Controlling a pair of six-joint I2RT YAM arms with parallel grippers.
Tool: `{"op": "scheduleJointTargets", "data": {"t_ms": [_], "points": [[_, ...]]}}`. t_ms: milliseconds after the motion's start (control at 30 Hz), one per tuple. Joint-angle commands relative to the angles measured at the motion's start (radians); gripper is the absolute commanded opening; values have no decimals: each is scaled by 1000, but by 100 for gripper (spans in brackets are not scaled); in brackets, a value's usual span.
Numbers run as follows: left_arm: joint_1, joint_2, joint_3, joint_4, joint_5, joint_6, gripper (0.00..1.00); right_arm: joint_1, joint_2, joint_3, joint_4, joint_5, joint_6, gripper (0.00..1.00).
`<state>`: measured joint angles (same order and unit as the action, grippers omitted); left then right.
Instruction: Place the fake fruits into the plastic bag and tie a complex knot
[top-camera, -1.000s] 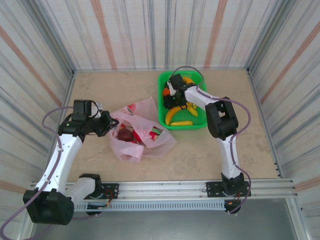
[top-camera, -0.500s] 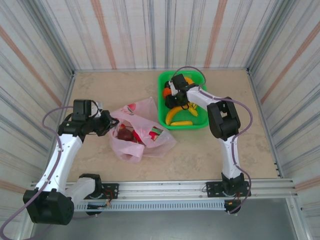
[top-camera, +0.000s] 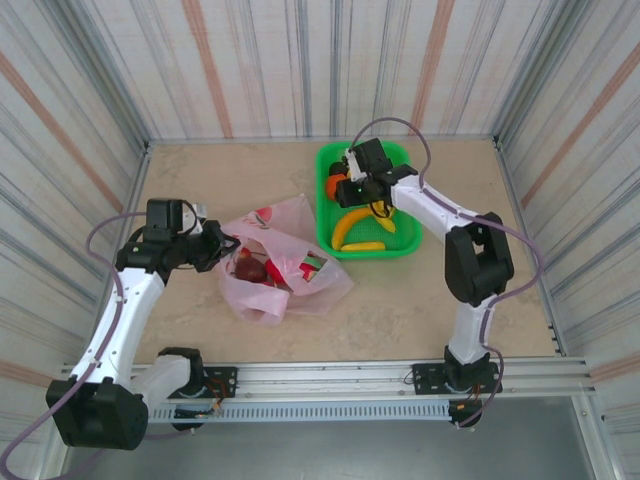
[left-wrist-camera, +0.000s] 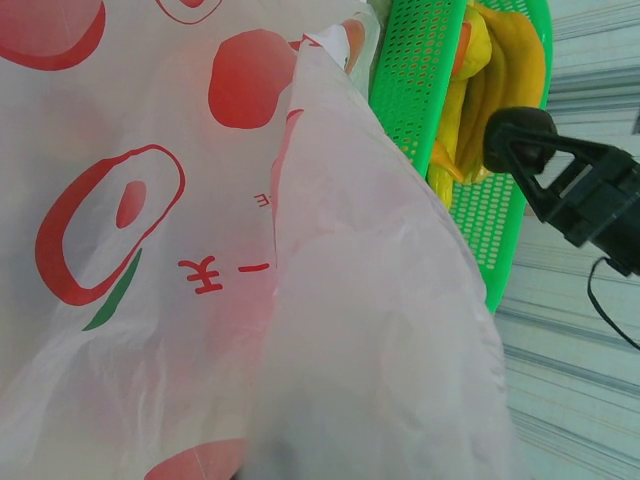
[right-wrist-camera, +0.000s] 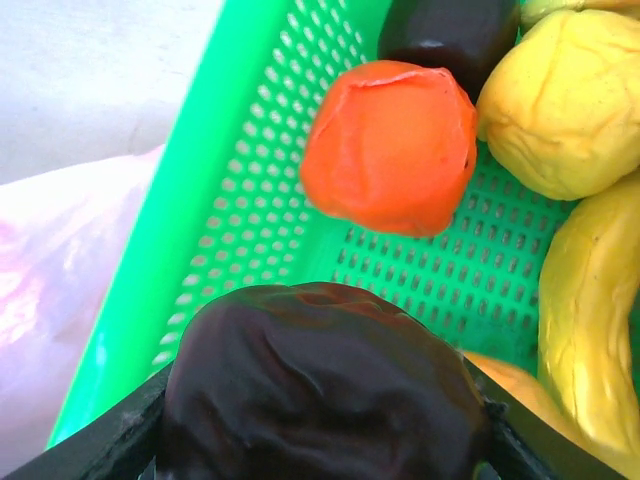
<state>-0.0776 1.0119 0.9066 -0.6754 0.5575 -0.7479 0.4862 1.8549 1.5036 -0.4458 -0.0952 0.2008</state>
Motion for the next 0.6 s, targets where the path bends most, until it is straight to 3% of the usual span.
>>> {"op": "scheduleJointTargets", "data": {"t_ms": [0, 333, 567], "points": [[-1, 6, 11, 14, 22, 3, 2, 25, -116, -54, -21, 30, 14, 53], [-16, 11, 5, 41, 28, -4, 3, 208, -464, -281, -87, 99, 87, 53], [-22, 17, 3, 57, 35, 9, 3, 413, -653, -423, -40, 121, 288, 52]]}}
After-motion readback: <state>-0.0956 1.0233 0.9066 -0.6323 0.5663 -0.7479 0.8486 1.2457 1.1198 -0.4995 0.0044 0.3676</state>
